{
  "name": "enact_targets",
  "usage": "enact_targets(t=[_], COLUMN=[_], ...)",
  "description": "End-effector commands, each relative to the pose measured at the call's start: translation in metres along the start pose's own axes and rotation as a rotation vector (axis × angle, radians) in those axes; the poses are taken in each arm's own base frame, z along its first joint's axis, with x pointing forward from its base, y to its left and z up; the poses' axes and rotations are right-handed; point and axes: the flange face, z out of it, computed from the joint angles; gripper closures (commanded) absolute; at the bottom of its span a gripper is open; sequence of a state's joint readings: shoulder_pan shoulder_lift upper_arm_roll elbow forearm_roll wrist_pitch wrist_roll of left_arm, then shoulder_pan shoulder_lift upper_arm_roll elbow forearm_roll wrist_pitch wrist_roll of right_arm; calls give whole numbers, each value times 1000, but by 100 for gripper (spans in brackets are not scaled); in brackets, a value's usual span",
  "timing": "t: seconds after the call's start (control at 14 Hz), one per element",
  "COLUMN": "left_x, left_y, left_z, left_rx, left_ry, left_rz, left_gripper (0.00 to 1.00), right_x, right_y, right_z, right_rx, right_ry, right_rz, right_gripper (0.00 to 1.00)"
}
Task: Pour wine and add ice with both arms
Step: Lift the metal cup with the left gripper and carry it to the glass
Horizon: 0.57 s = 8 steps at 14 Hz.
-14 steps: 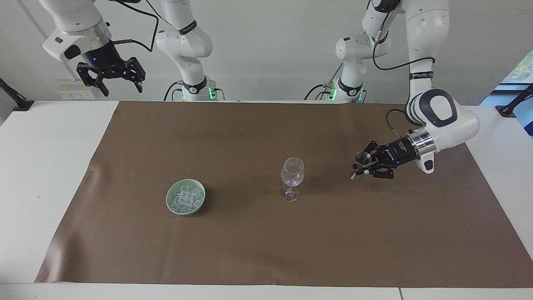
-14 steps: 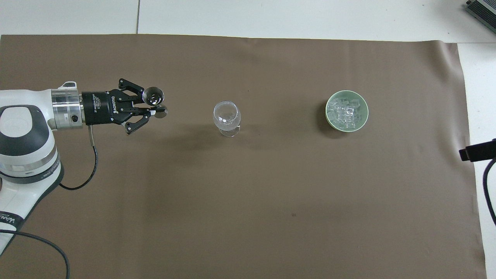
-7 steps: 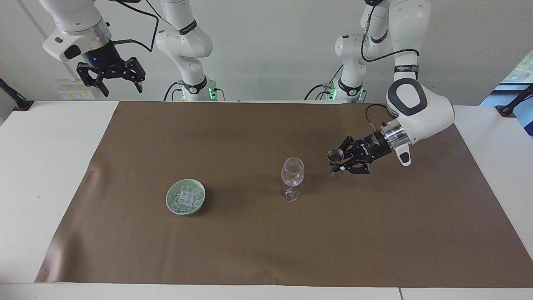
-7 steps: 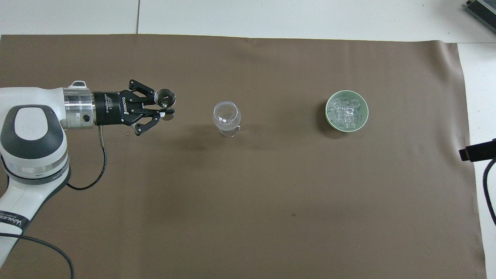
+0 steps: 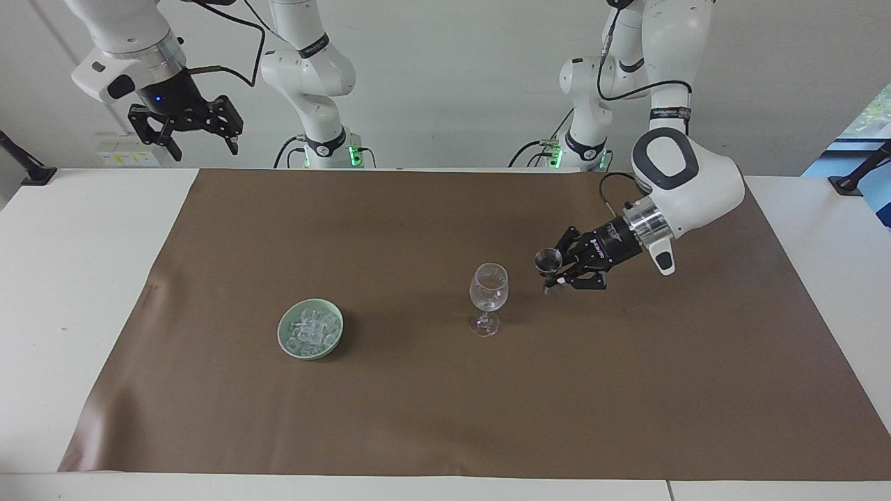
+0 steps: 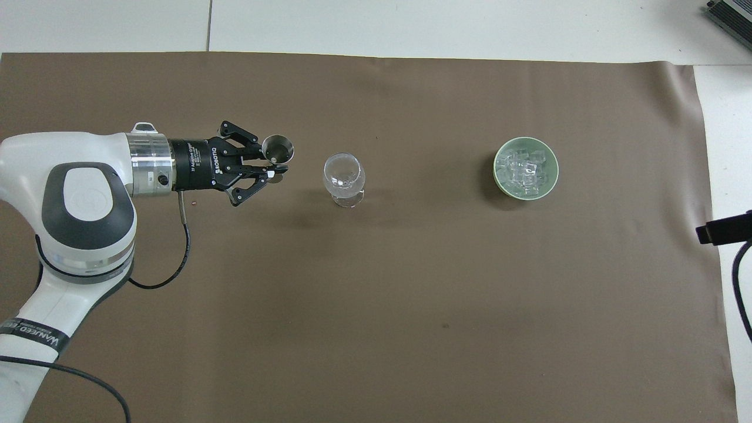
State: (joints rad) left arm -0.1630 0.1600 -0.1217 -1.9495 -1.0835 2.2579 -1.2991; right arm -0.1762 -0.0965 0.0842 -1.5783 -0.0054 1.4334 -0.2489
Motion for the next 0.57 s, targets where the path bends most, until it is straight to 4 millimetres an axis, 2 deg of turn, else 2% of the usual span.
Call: enact_targets(t=[0.0,0.5], left_x=[-13,-32], left_y=[-4,-12], left_z=[-2,13], left_rx=[-14,-27], left_ry=[55,110], left_rz=[27,74], left_gripper=[100,100], right_x=[-2,-2], right_y=[0,0], right_z=[-2,-2], right_rx=[4,6], right_ry=[4,4], right_rz=[-16,-16], right_gripper=[0,0])
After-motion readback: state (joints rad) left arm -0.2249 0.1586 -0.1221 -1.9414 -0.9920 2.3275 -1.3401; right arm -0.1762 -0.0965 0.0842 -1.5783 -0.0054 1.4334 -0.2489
